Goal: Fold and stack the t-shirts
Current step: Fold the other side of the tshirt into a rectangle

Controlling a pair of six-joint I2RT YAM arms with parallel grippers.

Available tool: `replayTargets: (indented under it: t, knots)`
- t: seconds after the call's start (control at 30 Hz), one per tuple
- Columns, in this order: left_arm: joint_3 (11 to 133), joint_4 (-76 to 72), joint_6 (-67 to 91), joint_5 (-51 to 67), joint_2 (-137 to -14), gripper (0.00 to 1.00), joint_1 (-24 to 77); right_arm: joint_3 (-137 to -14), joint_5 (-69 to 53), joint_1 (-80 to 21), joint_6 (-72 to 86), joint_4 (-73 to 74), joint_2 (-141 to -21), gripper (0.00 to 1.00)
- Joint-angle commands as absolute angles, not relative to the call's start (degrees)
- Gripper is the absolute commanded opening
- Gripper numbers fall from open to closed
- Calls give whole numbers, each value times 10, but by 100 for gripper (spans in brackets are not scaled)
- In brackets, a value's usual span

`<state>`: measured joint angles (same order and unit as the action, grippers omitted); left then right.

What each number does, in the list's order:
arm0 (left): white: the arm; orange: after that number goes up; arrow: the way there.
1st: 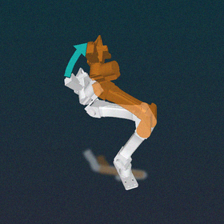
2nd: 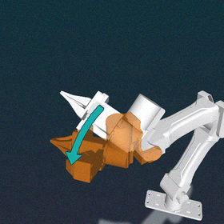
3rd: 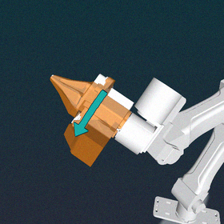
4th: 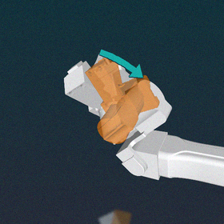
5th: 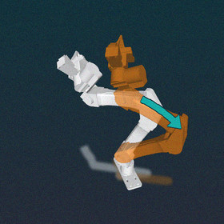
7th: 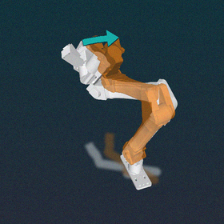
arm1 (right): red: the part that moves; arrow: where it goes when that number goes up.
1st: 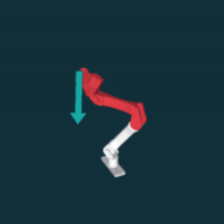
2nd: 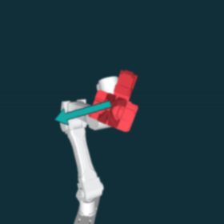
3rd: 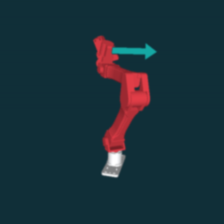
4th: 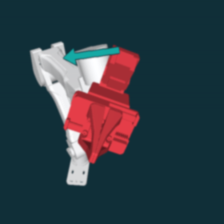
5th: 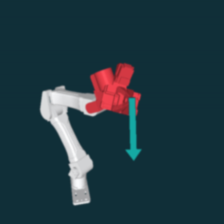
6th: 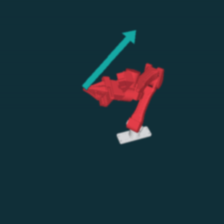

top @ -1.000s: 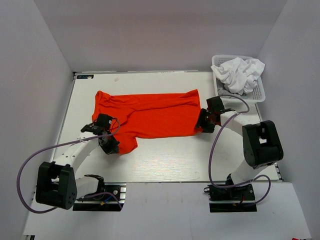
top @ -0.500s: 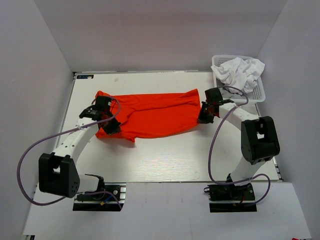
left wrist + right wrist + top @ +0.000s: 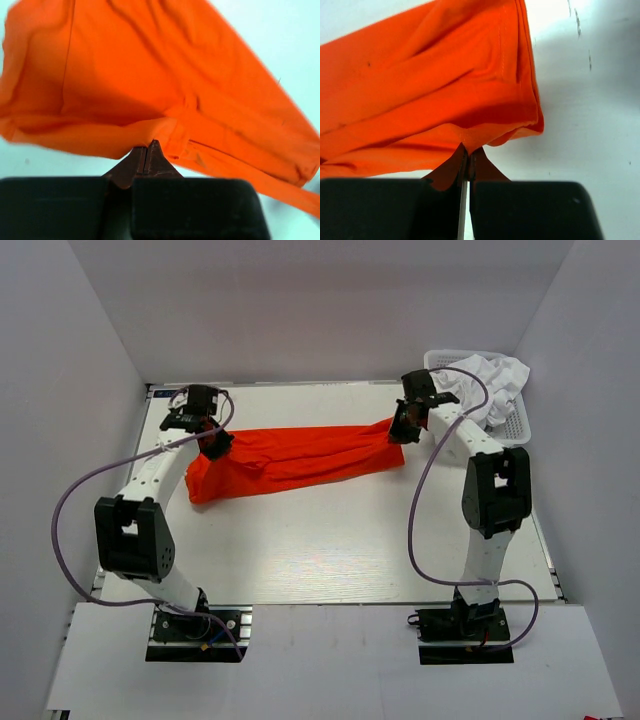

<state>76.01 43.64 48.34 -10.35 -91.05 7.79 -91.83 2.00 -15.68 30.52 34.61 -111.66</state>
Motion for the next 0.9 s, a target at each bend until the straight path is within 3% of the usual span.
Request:
replayTargets:
  t: [0.0,0.3,0.37,0.4,0.43,0.47,0.5,0.6,0.7,0.87]
  knots:
    - [812,416,483,-124,-943,0,61,-974,40,-150,296,396,-1146,0]
    - [966,378,447,-119,-1108,0,21,-1114,60,-134,301,400,-1260,0]
    - [1024,392,447,-125,-1170,0,12,-1146,55,-127,302,381,-1287,15]
    - [1047,398,447,-125,-1192,19,4,-1157,55,-126,296,377,-1307,37]
    - [1082,398,427,-125,-1212,48,-4,-1170,58,-124,278,374,-1315,50]
    - [1097,386,415,-95,-1243,86,-4,-1205,55,-124,273,376,-1323,62]
    - [1115,386,415,-78,-1257,100,-10,-1213,48,-124,259,383,-1336,70]
    - [1148,350,390,-31,-1265,100,-10,-1200,52,-133,217,364,-1305,78]
    - [1096,294,380,10,-1232,100,-10,-1079,45,-147,198,307,-1249,83]
    - [979,273,374,-5,-1145,100,3,-984,14,-167,172,246,-1168,90]
